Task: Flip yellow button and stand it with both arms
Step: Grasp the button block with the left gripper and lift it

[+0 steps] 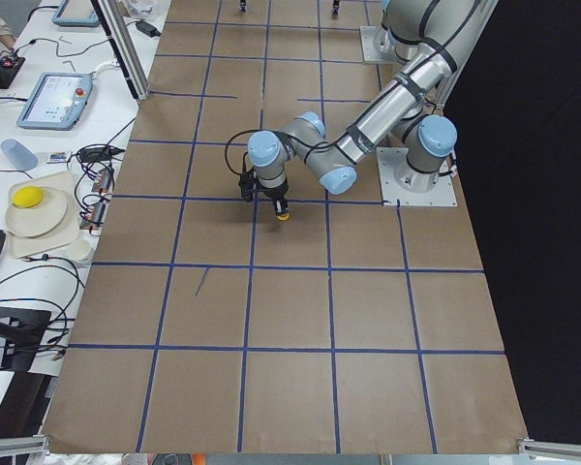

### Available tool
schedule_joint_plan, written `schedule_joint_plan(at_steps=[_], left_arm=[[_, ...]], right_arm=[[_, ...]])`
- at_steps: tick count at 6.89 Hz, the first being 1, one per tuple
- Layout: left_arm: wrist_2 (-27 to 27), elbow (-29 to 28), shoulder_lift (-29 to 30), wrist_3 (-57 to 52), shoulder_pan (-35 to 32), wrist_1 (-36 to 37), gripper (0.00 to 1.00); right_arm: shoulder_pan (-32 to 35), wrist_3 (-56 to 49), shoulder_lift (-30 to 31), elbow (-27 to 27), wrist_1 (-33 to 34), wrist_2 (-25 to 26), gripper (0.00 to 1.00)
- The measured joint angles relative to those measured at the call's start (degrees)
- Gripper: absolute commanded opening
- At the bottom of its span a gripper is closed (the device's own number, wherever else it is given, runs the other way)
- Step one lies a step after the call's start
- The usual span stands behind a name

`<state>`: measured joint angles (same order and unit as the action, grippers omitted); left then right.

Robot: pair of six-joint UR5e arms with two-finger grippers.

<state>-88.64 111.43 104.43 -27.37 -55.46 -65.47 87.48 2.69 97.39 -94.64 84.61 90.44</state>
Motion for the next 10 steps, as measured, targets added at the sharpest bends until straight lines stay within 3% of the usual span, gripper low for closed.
schedule_joint_plan(at_steps=[3, 5, 8, 10], left_arm=[[24.1, 0.4, -1.8, -0.3, -1.9, -14.2, 0.24], [40.9, 3.5, -4.5, -0.8, -6.8, -21.9, 0.24], [66.6, 7.6, -6.9, -0.8, -18.4, -25.8, 0.24], [84.8, 8.1, -6.2, -0.3, -29.5, -25.2, 0.22]], right_arm=[[-0.5, -0.2, -0.6, 0.0, 0.1, 0.0, 1.00], [-3.3, 3.3, -2.9, 0.5, -0.2, -1.8, 1.00], [-6.0, 15.9, -3.7, 1.3, -0.2, -14.1, 1.00], [-9.0, 20.7, -3.9, 2.1, -0.4, -25.3, 1.00]])
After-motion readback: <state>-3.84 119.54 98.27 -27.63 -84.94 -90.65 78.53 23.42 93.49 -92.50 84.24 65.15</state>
